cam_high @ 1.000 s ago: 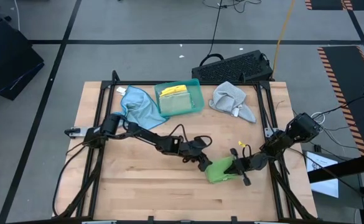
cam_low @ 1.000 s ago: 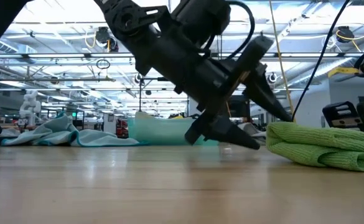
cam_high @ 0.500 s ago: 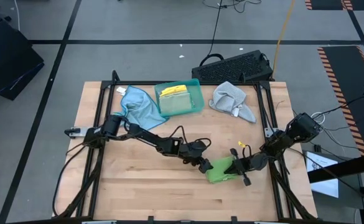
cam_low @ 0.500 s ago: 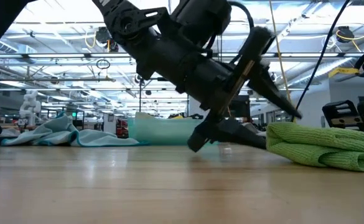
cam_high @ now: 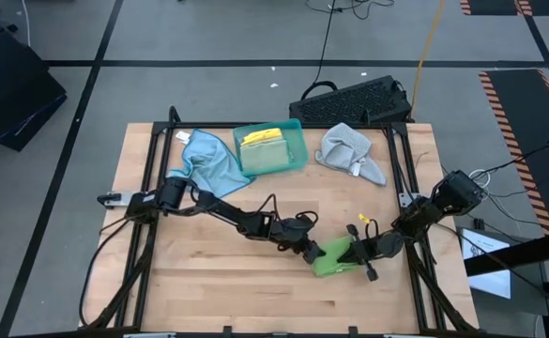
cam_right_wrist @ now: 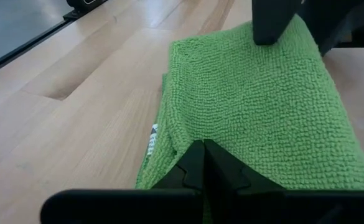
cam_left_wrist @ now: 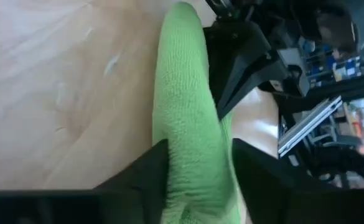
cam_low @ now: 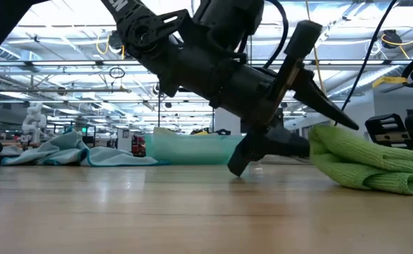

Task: Fold microfiber towels
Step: Stack the folded green microfiber cloth on top of the folded light green microfiber cloth into the green bin

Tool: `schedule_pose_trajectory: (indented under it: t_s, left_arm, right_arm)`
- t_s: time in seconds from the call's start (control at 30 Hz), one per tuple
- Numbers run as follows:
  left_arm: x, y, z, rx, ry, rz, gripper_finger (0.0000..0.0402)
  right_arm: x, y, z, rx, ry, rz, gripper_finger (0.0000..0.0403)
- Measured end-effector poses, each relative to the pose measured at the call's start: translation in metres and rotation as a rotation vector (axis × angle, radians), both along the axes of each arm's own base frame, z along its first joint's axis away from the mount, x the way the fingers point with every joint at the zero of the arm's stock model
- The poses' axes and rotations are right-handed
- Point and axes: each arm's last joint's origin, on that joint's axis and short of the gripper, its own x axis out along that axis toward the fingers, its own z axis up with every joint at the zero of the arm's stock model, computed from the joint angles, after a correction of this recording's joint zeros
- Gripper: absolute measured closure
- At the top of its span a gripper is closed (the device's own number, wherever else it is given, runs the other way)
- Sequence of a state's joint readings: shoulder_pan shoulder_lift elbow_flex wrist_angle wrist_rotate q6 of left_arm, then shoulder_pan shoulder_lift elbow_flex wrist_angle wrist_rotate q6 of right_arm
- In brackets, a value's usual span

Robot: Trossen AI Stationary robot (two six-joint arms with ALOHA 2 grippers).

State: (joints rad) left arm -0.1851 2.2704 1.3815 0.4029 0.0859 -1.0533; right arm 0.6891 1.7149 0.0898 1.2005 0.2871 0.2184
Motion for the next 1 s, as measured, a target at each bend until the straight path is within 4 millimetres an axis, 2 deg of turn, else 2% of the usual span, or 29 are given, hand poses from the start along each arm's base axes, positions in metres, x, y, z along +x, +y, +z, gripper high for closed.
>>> schedule_pose_trajectory:
  t_s: [0.23, 0.3, 0.4, 0.5, 0.73, 0.87, 1.0]
  left_arm:
    - [-0.003, -0.012, -0.002, 0.126, -0.016, -0.050, 0.0358]
    - [-0.004, -0.013, -0.003, 0.169, -0.023, -0.052, 0.0385]
    - [-0.004, -0.014, -0.003, 0.209, -0.032, -0.059, 0.0385]
    - [-0.006, -0.013, 0.000, 0.253, -0.015, -0.073, 0.0389]
    - [-0.018, -0.004, 0.039, 0.470, 0.042, -0.070, 0.0392]
    - [-0.022, 0.008, 0.054, 0.579, 0.050, -0.085, 0.0392]
    - [-0.026, 0.019, 0.074, 0.642, 0.036, -0.092, 0.0391]
  right_arm:
    - [0.001, -0.001, 0.000, -0.017, -0.012, -0.018, 0.0401]
    - [0.001, -0.001, 0.000, -0.024, -0.017, -0.015, 0.0401]
    - [0.001, -0.001, 0.000, -0.031, -0.019, -0.011, 0.0399]
    - [0.001, -0.001, 0.001, -0.015, -0.017, -0.018, 0.0381]
    - [0.000, -0.001, 0.013, 0.073, -0.038, -0.023, 0.0267]
    - [0.006, -0.007, 0.032, 0.124, -0.146, -0.056, 0.0201]
    - [0.010, -0.017, 0.055, 0.148, -0.286, -0.095, 0.0156]
